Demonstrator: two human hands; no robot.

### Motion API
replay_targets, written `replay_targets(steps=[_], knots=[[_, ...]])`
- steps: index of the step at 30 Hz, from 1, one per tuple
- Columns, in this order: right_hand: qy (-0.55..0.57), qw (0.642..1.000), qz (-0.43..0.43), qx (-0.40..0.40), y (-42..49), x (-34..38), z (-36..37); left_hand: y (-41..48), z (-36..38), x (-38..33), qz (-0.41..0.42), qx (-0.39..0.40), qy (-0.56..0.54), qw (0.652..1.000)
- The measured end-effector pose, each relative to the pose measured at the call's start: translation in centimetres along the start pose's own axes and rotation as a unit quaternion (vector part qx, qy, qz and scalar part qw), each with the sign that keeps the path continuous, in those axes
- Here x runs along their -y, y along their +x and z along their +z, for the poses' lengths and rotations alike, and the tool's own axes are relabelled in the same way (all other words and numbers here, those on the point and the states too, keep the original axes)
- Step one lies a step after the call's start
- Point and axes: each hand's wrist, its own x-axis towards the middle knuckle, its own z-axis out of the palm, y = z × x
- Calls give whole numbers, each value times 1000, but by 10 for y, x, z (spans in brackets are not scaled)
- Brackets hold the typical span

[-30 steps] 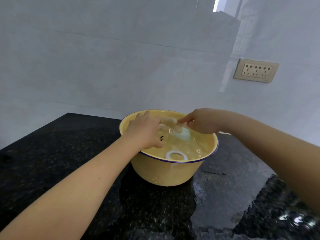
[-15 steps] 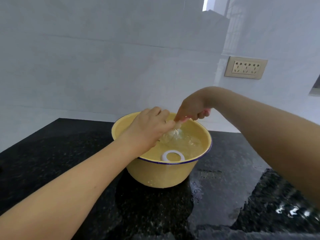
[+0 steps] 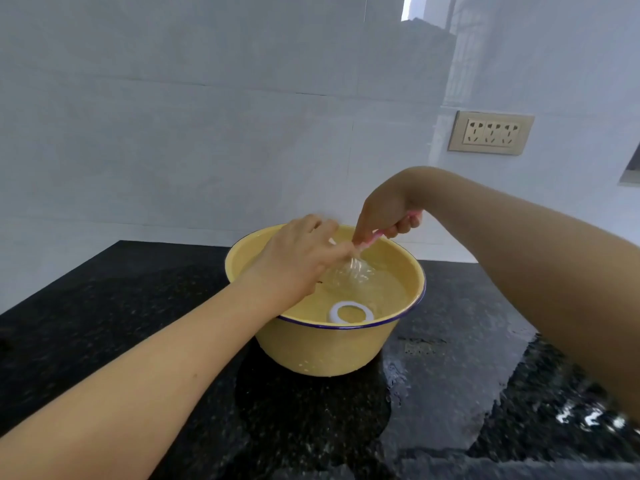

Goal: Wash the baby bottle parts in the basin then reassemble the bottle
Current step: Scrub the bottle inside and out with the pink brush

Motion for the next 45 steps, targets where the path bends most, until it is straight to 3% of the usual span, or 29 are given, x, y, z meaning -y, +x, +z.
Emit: replay_targets(steps=[2,5,8,12,14,20,23,25,28,32,34,39,43,45], knots=[[-5,1000,-9,-20,-8,-1,-2,-3,-6,-1,-67,96,-13,993],[-13,998,-31,-51,-25,5,3,-6,-6,-1,-154,169,-76,971],[-69,986,-56,-141,-35,12,16,-7,-5,1,-211,170,-151,951],[-180,944,-75,-266,-54,16,38,-6,-5,3,-286,176,-230,913],[-159,926,-89,-331,-60,10,51,-5,-6,6,-333,160,-305,878],[-133,846,-133,-499,-44,-14,91,-1,-14,13,-454,100,-575,673],[-117,781,-162,-592,-27,-29,103,3,-23,13,-477,101,-715,501],[-94,762,-161,-621,-21,-38,107,4,-27,15,-469,114,-774,410],[-64,737,-176,-650,-12,-52,108,5,-30,13,-429,129,-834,322],[-32,710,-185,-679,-9,-61,108,9,-31,2,-395,138,-876,238],[-21,705,-192,-683,-8,-57,102,14,-31,-4,-382,158,-879,239],[-53,704,-223,-672,-14,-47,79,21,-34,-12,-386,194,-838,333],[-34,705,-220,-673,-8,-52,85,21,-32,-6,-433,149,-810,367],[17,733,-184,-655,-8,-49,93,21,-31,-3,-457,116,-800,371]])
